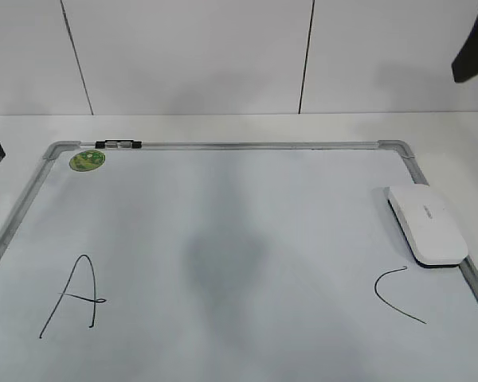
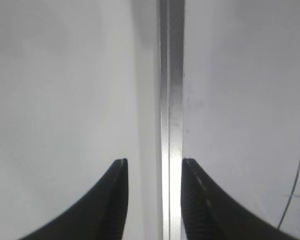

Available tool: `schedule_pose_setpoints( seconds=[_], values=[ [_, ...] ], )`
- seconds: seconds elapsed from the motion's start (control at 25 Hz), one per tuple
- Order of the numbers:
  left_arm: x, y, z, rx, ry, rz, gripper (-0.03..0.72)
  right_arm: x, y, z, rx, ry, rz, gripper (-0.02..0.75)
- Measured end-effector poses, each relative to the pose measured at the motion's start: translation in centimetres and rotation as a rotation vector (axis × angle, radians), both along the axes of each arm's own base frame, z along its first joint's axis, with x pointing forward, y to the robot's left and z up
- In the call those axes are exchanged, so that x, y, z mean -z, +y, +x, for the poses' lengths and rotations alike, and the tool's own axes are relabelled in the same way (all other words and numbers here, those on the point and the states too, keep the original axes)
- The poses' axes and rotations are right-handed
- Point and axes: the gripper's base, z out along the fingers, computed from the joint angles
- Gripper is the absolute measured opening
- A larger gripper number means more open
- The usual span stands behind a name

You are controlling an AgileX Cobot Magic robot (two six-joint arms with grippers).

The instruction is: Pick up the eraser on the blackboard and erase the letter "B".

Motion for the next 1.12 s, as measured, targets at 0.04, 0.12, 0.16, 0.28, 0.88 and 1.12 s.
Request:
schedule_pose_setpoints(
  seconds=[0.04,0.12,0.16,0.28,0.88,1.12],
  values=[
    [-0.2,0.0,-0.2,0.002,0.027,-0.001,0.267,0.4,0.0,-0.6,-0.001,0.016,0.005,0.563],
    [-0.9,0.0,-0.7,0.004,0.055,-0.002,0.267,1.2,-0.2,-2.3,-0.001,0.043,0.004,0.563],
    [-1.1,0.0,-0.9,0.005,0.057,-0.002,0.265,1.5,-0.2,-3.1,-0.001,0.052,0.004,0.563],
    [-2.5,0.0,-1.7,0.005,0.023,-0.002,0.247,2.7,-0.5,-5.6,-0.002,0.084,0.002,0.560],
    [-10.9,0.0,-13.9,0.007,-0.247,-0.002,0.237,4.3,-1.8,-16.6,-0.014,-0.029,-0.021,0.553],
    [-12.6,0.0,-20.6,0.007,-0.401,-0.002,0.237,4.1,-2.6,-20.8,-0.002,-0.160,-0.065,0.552]
  ],
)
